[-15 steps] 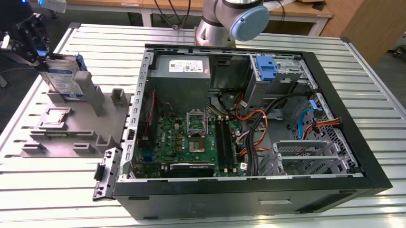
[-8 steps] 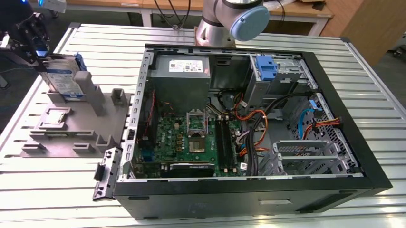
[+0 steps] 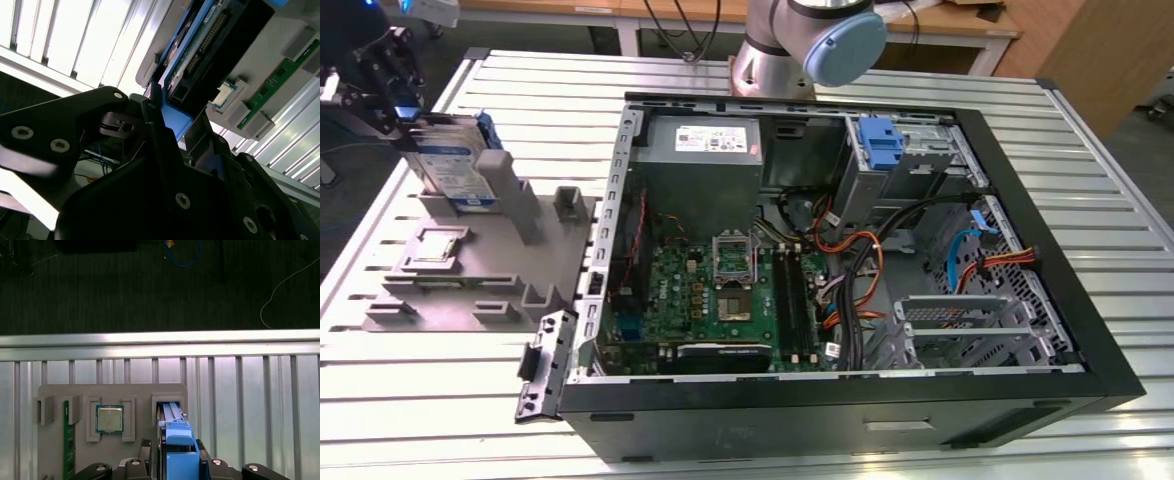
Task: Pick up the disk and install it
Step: 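Pick up the disk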
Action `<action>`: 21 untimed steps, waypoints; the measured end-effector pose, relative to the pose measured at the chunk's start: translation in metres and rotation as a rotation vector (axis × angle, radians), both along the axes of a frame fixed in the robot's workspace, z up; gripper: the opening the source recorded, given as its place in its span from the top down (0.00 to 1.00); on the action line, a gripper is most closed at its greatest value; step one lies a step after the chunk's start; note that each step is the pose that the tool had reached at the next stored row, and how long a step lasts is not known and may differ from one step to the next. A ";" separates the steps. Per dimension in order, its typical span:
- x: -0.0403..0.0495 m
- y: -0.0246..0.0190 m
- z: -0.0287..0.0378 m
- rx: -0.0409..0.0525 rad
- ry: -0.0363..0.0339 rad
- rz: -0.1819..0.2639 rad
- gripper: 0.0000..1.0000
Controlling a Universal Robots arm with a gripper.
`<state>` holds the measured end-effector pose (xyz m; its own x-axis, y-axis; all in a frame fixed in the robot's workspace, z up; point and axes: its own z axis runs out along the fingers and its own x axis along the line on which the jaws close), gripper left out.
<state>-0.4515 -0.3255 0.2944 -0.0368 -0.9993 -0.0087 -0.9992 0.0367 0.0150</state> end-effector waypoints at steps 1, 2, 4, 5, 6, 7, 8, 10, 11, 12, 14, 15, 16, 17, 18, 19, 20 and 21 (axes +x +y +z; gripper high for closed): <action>-0.0002 0.0000 -0.0001 0.0000 -0.0001 0.000 0.55; -0.0003 0.0000 -0.0002 0.0000 -0.0003 0.000 0.55; -0.0003 0.0000 -0.0002 0.0000 -0.0005 0.000 0.55; -0.0003 0.0000 -0.0002 0.0000 -0.0005 0.000 0.55; -0.0003 0.0000 -0.0002 0.0000 -0.0004 0.000 0.55; -0.0003 0.0000 -0.0003 0.0000 -0.0005 0.000 0.55; -0.0003 0.0000 -0.0003 0.0000 -0.0005 0.000 0.55; -0.0003 0.0000 -0.0002 0.0000 -0.0004 0.000 0.56; -0.0003 0.0000 -0.0002 0.0000 -0.0004 0.000 0.56; -0.0003 0.0000 -0.0003 0.0000 -0.0004 0.000 0.64; -0.0003 0.0000 -0.0003 0.0000 -0.0004 0.000 0.64; -0.0003 0.0000 -0.0003 0.0000 -0.0004 0.000 0.64; -0.0003 0.0000 -0.0003 0.0000 -0.0004 0.000 0.64; -0.0003 0.0000 -0.0003 0.0000 -0.0004 0.000 0.64; -0.0003 0.0000 -0.0005 0.0000 -0.0004 0.000 0.64; -0.0003 0.0000 -0.0007 0.0000 -0.0004 0.000 0.64; -0.0003 0.0000 -0.0007 0.0000 -0.0004 0.000 0.64; -0.0003 0.0000 -0.0007 0.0000 -0.0004 0.000 0.64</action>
